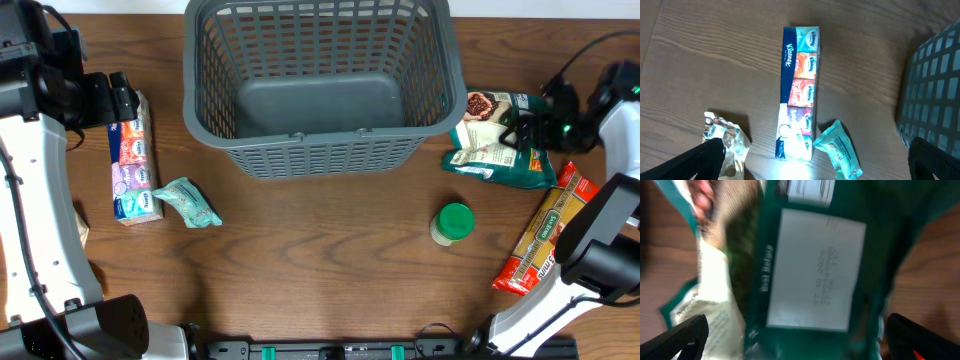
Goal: Pack container
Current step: 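Grasp the green coffee pouch with the right gripper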
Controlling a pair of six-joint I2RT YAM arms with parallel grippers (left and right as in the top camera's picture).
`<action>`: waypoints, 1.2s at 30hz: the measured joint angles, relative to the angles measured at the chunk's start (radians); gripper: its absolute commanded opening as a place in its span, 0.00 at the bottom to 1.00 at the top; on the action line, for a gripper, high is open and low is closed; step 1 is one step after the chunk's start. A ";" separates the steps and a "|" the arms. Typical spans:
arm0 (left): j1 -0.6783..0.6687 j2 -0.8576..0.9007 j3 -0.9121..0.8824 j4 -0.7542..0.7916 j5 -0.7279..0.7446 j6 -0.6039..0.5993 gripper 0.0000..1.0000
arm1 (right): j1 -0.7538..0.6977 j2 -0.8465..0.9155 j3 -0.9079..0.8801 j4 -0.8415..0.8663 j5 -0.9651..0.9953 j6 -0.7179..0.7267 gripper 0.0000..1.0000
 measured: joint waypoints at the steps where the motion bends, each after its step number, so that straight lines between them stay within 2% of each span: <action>1: 0.000 0.000 0.000 0.000 0.000 0.000 0.99 | 0.000 0.000 -0.028 0.028 -0.002 -0.002 0.99; 11: 0.000 0.000 0.000 -0.002 0.003 0.000 0.99 | -0.014 -0.041 -0.274 0.346 -0.076 -0.003 0.99; 13: 0.000 0.000 0.000 -0.006 0.003 0.000 0.99 | -0.018 -0.053 -0.312 0.387 -0.095 -0.004 0.84; 15: 0.000 0.000 0.000 -0.008 0.003 0.000 0.99 | -0.021 -0.060 -0.338 0.411 -0.114 -0.007 0.50; 18: 0.000 0.000 0.000 -0.010 0.003 0.000 0.99 | -0.024 -0.067 -0.348 0.416 -0.141 -0.001 0.13; 21: 0.000 0.000 0.000 -0.011 0.003 0.000 0.99 | -0.025 -0.073 -0.351 0.415 -0.164 0.007 0.02; 30: 0.000 0.000 0.000 -0.012 0.003 0.000 0.99 | -0.025 -0.074 -0.338 0.400 -0.181 0.097 0.01; 36: 0.000 0.000 0.000 -0.016 0.003 0.000 0.99 | -0.001 -0.079 -0.254 0.257 -0.129 0.237 0.02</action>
